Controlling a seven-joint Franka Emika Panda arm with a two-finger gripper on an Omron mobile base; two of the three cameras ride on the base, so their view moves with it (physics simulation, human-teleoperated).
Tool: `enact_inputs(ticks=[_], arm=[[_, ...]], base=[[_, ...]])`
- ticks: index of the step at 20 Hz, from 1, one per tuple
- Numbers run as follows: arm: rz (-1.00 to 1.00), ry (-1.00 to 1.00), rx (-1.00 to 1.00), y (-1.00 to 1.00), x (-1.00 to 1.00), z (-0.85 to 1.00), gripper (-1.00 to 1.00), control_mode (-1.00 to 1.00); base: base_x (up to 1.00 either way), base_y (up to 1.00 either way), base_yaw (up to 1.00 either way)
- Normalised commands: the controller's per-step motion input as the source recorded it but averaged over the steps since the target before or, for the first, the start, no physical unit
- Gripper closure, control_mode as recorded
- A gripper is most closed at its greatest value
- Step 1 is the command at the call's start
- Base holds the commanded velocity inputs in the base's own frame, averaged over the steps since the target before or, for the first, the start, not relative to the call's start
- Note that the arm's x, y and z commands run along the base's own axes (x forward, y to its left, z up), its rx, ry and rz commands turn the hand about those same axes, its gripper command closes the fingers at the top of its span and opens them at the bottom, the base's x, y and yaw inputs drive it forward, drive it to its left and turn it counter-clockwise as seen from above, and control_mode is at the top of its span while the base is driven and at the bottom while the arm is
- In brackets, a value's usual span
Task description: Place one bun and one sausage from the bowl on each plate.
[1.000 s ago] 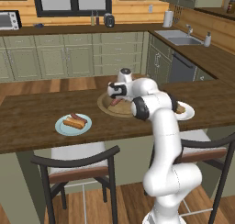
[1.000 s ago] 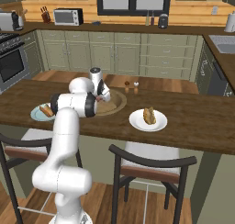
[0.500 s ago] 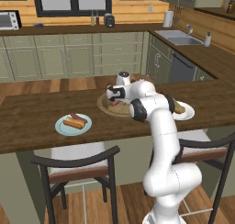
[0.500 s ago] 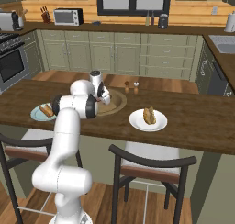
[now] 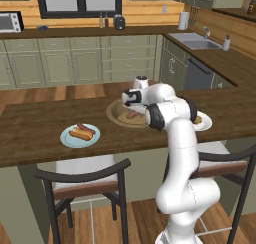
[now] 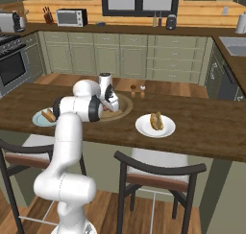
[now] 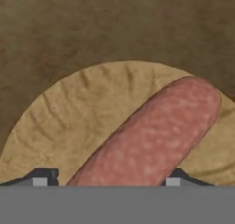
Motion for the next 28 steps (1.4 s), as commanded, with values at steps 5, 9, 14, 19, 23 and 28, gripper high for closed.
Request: enact_inputs(ticks=[5, 9, 14, 19, 23, 28], arm=[[-0.07, -0.07, 0.12, -0.40, -0.79, 0.37, 1.00, -1.00], [-0.10, -0.36, 0.14, -0.25, -0.37, 1.00, 1.00, -1.00], [-0.34, -0.10, 0.18, -0.79, -0.61, 1.00, 1.00, -1.00], [-0.55, 0.04, 0.19, -0.99, -0.52, 0.94, 1.00, -1.00], [-0.72, 0.39, 0.03, -0.80, -0.05, 0.16, 1.00, -1.00], [-0.74, 0.52, 0.04, -0.71, 0.00, -0.38, 1.00, -1.00]], base=[[0.00, 0.00, 0.00], [0.00, 0.00, 0.00], [0.00, 0.00, 0.00], [0.00, 0.00, 0.00], [0.00, 0.00, 0.00], [0.00, 0.00, 0.00]])
